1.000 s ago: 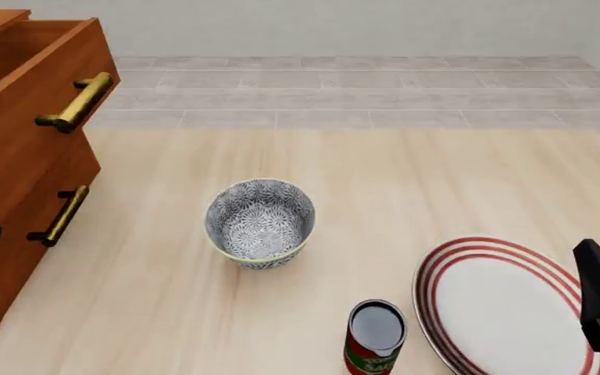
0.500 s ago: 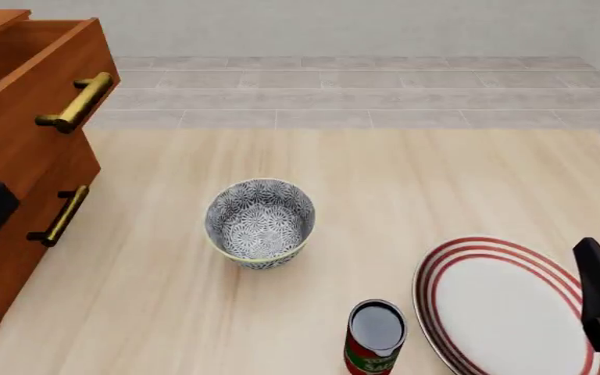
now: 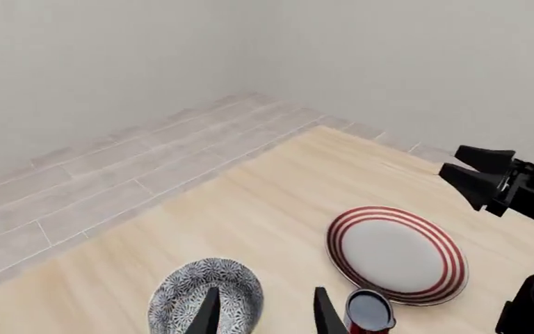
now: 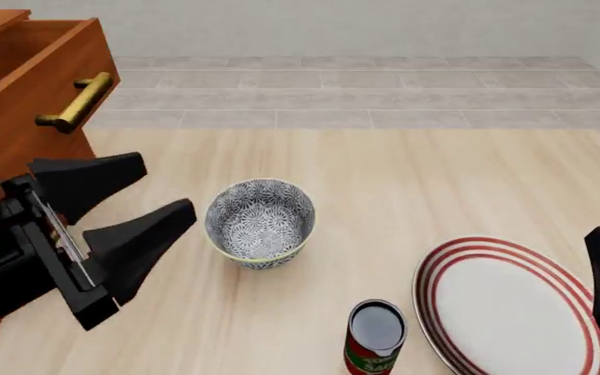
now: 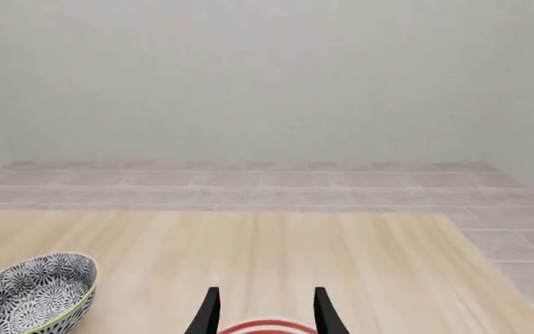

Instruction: Put the ketchup in the top drawer of the cabinet.

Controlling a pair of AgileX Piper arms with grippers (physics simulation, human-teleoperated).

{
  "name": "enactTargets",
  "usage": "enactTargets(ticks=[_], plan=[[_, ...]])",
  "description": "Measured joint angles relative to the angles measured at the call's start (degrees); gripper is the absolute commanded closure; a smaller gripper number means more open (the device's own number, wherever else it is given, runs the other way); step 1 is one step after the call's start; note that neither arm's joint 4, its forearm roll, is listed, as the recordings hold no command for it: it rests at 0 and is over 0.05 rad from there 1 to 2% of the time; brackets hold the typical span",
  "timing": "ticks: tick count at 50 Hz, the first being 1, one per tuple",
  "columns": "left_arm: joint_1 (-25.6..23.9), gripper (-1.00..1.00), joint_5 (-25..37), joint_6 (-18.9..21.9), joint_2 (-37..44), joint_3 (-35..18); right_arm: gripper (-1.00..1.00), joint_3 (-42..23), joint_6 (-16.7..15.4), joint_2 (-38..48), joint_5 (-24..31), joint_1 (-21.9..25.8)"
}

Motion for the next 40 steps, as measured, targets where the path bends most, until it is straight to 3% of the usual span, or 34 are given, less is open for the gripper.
enactTargets(ticks=[16,40], plan=[[-9.03,-1.0,-7.38,-0.68,10.83,0.16,-1.0,0.09,0.43,0.01,-0.68,0.46],[-19.6,-1.0,-9.33,-1.93,25.9,-1.93,-1.0,0.14,0.59,0.01,-0.94,1.08]])
